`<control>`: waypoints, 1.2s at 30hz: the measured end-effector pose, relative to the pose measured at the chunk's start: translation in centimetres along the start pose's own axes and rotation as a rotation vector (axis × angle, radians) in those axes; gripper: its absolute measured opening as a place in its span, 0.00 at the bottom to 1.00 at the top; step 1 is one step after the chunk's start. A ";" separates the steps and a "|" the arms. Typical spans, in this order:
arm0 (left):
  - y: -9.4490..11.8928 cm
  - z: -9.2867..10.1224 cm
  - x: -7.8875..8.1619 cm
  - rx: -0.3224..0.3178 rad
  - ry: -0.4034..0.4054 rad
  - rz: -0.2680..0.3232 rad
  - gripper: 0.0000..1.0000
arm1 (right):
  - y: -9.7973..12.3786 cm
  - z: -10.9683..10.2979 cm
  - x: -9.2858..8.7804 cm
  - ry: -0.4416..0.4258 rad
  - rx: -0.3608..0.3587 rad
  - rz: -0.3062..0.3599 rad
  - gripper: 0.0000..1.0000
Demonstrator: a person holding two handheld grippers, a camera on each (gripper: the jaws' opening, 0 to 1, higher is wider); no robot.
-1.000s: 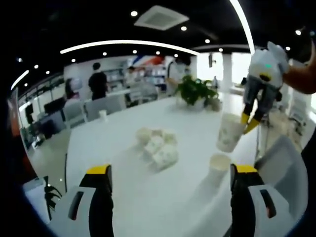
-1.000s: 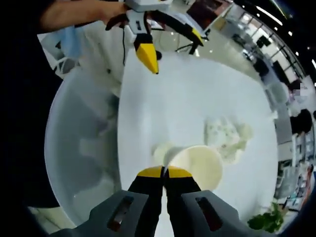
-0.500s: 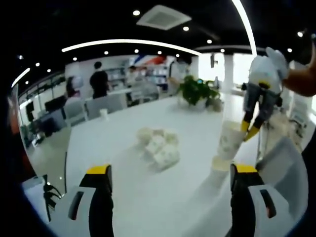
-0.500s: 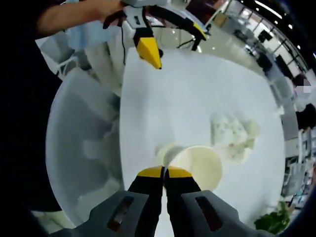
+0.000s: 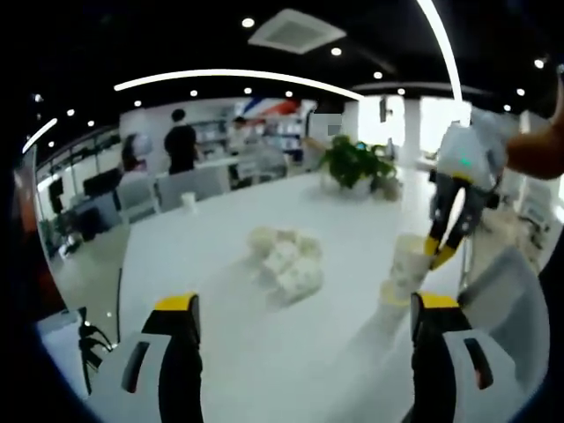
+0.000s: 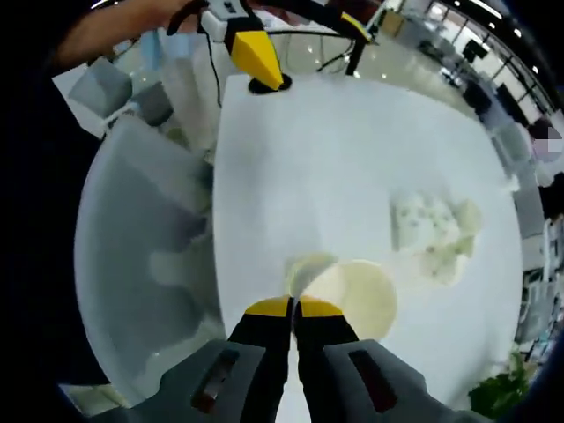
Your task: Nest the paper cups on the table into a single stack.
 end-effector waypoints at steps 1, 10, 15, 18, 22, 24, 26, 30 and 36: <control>0.0 0.0 0.0 0.001 0.001 0.000 0.98 | -0.2 0.0 0.0 -0.005 0.003 0.002 0.00; 0.5 -0.1 -0.1 0.009 0.003 0.003 0.97 | -2.5 -0.1 -0.8 -0.042 0.038 -0.011 0.00; 0.8 -0.2 -0.3 0.016 0.007 -0.001 0.97 | -3.3 -0.1 -0.9 -0.048 0.046 -0.016 0.00; 0.9 -0.3 -0.3 0.018 0.008 -0.001 0.97 | -3.6 0.0 -0.7 -0.051 0.045 -0.006 0.00; 1.0 -0.2 -0.2 0.020 0.008 0.002 0.97 | -4.0 0.4 -0.6 -0.056 0.035 0.006 0.00; 1.1 -0.2 -0.2 0.019 0.007 0.002 0.97 | -4.2 0.5 -0.6 -0.062 0.035 0.008 0.00; 1.2 -0.2 -0.1 0.022 0.005 0.004 0.97 | -4.4 0.5 -0.7 -0.065 0.031 0.005 0.00; 1.3 -0.3 0.0 0.024 0.008 0.004 0.97 | -4.9 0.4 -0.8 -0.066 0.029 -0.007 0.00; 1.5 -0.4 -0.1 0.027 0.010 0.004 0.97 | -5.4 0.3 -0.9 -0.042 0.016 -0.021 0.00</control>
Point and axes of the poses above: the point that each gripper's makers call its tool centre point, and the gripper's own axes: y roughly backward along the fingers, z roughly to its right, x roughly out of its top, the point moved 7 cm from there along y, roughly backward along the fingers, and after that the axes turned 1 degree about -y, right-handed, at the moved point
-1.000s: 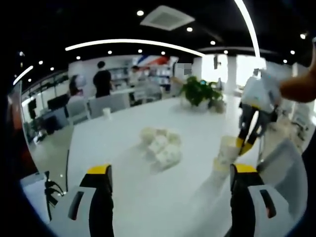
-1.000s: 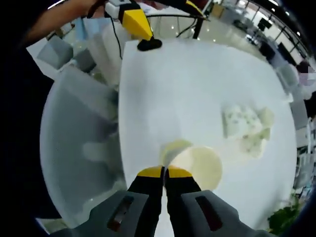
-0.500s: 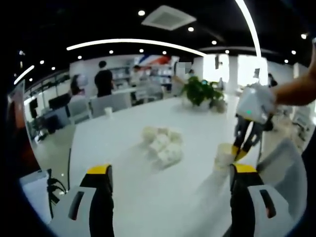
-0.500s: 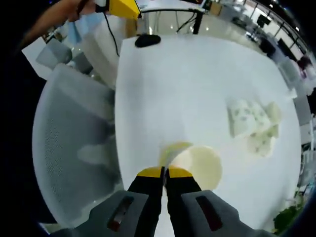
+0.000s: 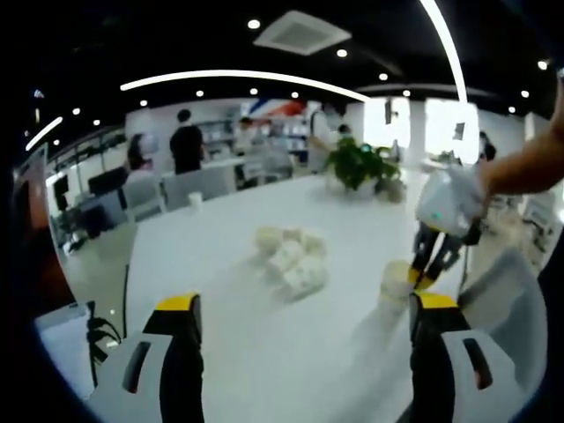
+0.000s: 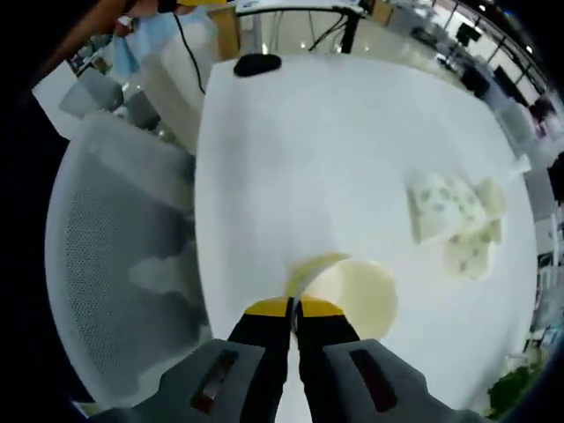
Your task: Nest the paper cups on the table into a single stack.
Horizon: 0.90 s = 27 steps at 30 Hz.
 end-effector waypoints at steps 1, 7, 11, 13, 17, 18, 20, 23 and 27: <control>0.0 0.0 0.0 0.001 0.001 0.000 0.96 | 0.1 0.1 0.0 0.010 -0.008 0.002 0.00; 0.1 0.0 -0.1 0.002 -0.002 -0.004 0.96 | 0.7 0.4 0.1 0.033 -0.039 0.025 0.05; 0.2 0.0 -0.1 -0.003 -0.013 0.000 0.95 | 1.2 0.6 -0.1 0.025 -0.052 0.058 0.11; 0.3 0.0 -0.1 -0.002 -0.015 -0.001 0.96 | 1.5 0.7 -0.3 0.021 -0.067 0.067 0.15; 0.5 -0.1 0.0 0.001 -0.005 0.010 0.97 | 3.3 0.9 -0.7 0.007 -0.117 0.122 0.24; 0.6 -0.1 0.1 0.002 -0.002 0.014 0.97 | 4.1 1.2 -1.0 -0.014 -0.139 0.148 0.28; 0.7 -0.2 0.1 0.003 -0.001 0.019 0.97 | 5.6 1.3 -1.7 -0.063 -0.168 0.197 0.32; 1.0 0.0 0.2 0.004 -0.007 0.031 0.98 | 7.7 1.4 -2.9 -0.109 -0.217 0.246 0.39; 1.5 0.1 0.4 0.004 -0.014 0.047 0.98 | 10.6 1.8 -5.3 -0.233 -0.310 0.335 0.50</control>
Point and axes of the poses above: the point that each gripper's makers call its tool centre point, and the gripper's own axes: y roughly backward along the fingers, z roughly to its right, x roughly out of its top, the point moved 7 cm from there along y, roughly backward along the fingers, and after that the axes turned 1 degree about -y, right-handed, at the moved point
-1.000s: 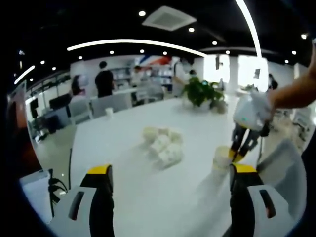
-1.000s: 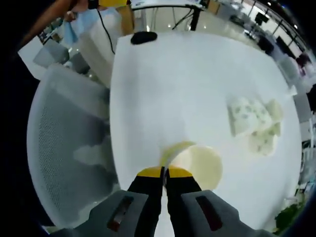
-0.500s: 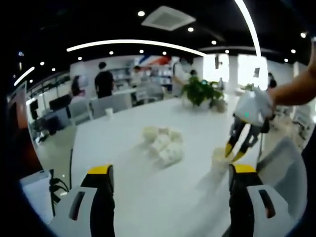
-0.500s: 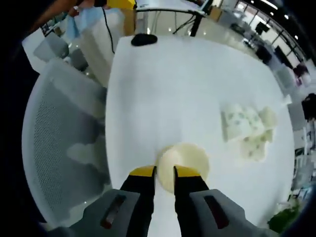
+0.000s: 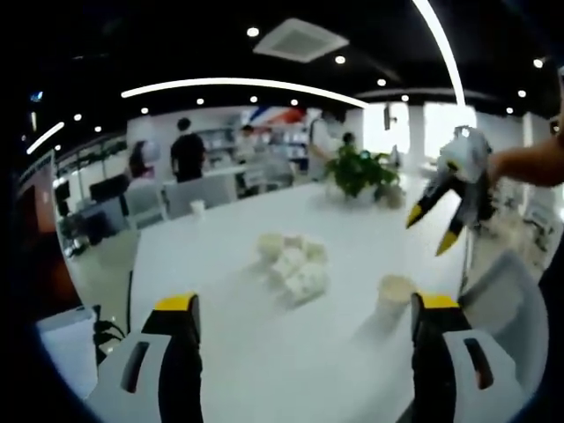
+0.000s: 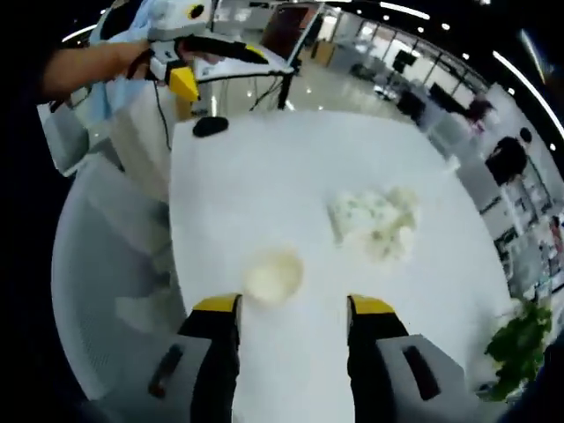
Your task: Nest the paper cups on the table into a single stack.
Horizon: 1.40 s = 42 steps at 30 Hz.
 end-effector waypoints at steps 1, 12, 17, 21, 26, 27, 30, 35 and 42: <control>0.2 0.0 0.1 0.009 0.000 0.021 0.98 | 0.7 0.4 -0.4 -0.021 -0.030 0.014 0.53; 2.3 1.9 -0.8 -0.015 0.032 0.028 0.97 | 8.5 -1.0 -9.6 -0.329 -0.299 0.065 0.64; 4.3 3.8 0.8 0.025 0.009 0.048 0.97 | 11.1 -2.8 -10.9 -0.320 -0.294 0.076 0.68; 5.5 5.1 1.6 0.066 -0.003 0.057 0.98 | 13.7 -3.8 -11.0 -0.322 -0.289 0.105 0.71; 6.5 5.8 2.2 0.124 0.001 0.071 0.98 | 16.3 -5.2 -9.4 -0.341 -0.264 0.177 0.78; 6.6 6.0 2.5 0.134 0.007 0.083 0.98 | 17.0 -5.5 -8.9 -0.341 -0.260 0.190 0.79; 6.9 6.8 3.2 0.146 -0.001 0.099 0.98 | 18.3 -6.3 -7.4 -0.317 -0.247 0.240 0.82; 7.5 8.0 4.0 0.147 0.000 0.118 0.98 | 20.6 -6.3 -5.1 -0.288 -0.235 0.355 0.85; 8.3 7.5 4.5 0.109 0.063 0.124 0.98 | 20.6 -3.6 -2.3 -0.299 -0.241 0.492 0.91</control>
Point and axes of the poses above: the point that each gripper's makers call its tool centre point, and the gripper's own axes: y roughly backward along the fingers, z roughly to its right, x roughly out of its top, the point moved 7 cm from there along y, roughly backward along the fingers, and after that the axes turned 1 degree about -y, right-handed, at the moved point
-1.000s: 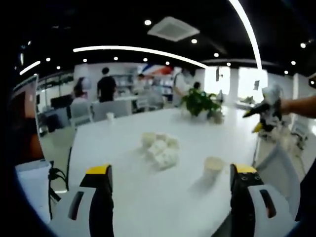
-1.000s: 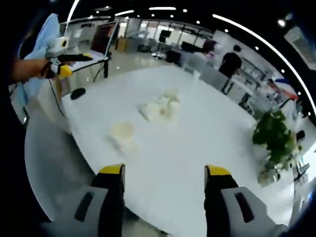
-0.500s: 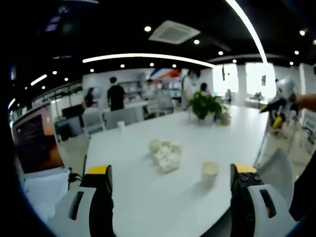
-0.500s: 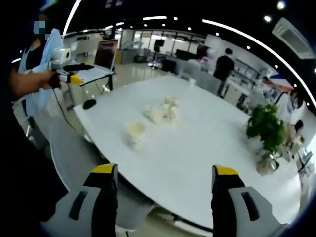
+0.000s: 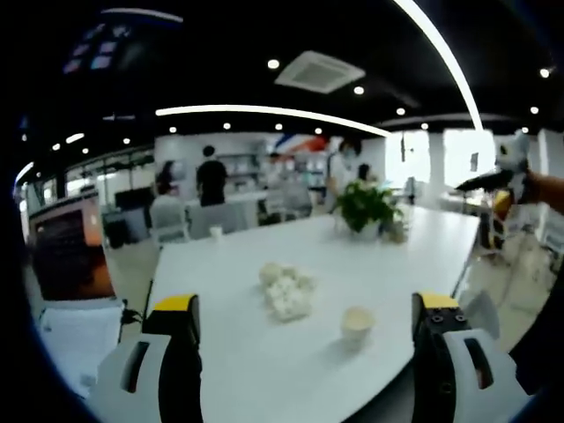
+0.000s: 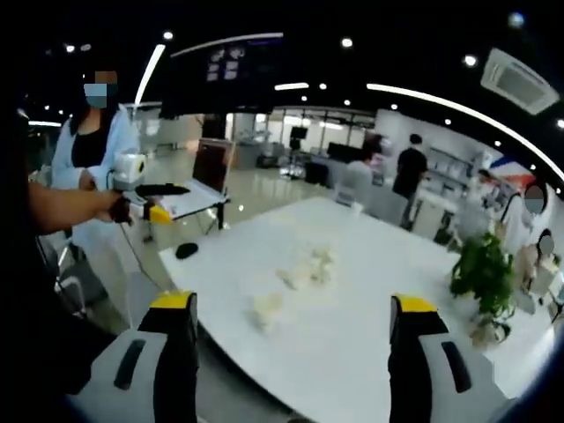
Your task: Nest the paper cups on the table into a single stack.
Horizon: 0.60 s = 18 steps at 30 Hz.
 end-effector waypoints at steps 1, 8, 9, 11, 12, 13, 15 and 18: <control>0.0 -0.2 0.0 -0.006 -0.003 -0.003 0.98 | -0.6 0.3 0.2 0.002 -0.003 0.012 0.93; -1.3 -3.6 0.1 -0.014 0.023 -0.010 0.98 | -5.5 3.3 0.4 -0.032 -0.056 0.023 0.95; -1.6 -3.8 0.0 -0.017 0.021 -0.007 0.98 | -6.0 3.5 0.5 -0.034 -0.051 0.026 0.95; -2.8 -4.4 -0.5 -0.018 -0.009 -0.007 0.98 | -7.4 4.4 0.3 -0.019 -0.053 0.027 0.95; -3.2 -4.6 -1.0 -0.017 -0.024 -0.042 0.98 | -8.0 4.8 0.0 -0.013 -0.049 0.007 0.96; -4.0 -4.7 -1.3 -0.027 -0.036 -0.066 0.98 | -8.6 5.3 -0.2 -0.005 -0.048 -0.006 0.96; -5.4 -4.9 -1.6 -0.038 -0.081 -0.052 0.98 | -9.9 6.1 -0.5 0.009 -0.024 0.010 0.98; -7.4 -5.7 -2.1 -0.023 -0.077 -0.068 0.98 | -11.7 7.4 -1.8 0.027 0.001 -0.037 0.99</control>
Point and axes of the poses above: the point that each gripper's makers call its tool centre point, and the gripper's own axes: y roughly backward along the fingers, z roughly to its right, x roughly out of its top, the point moved 7 cm from there along y, roughly backward along the fingers, and after that the axes turned 1 degree about -y, right-handed, at the moved point
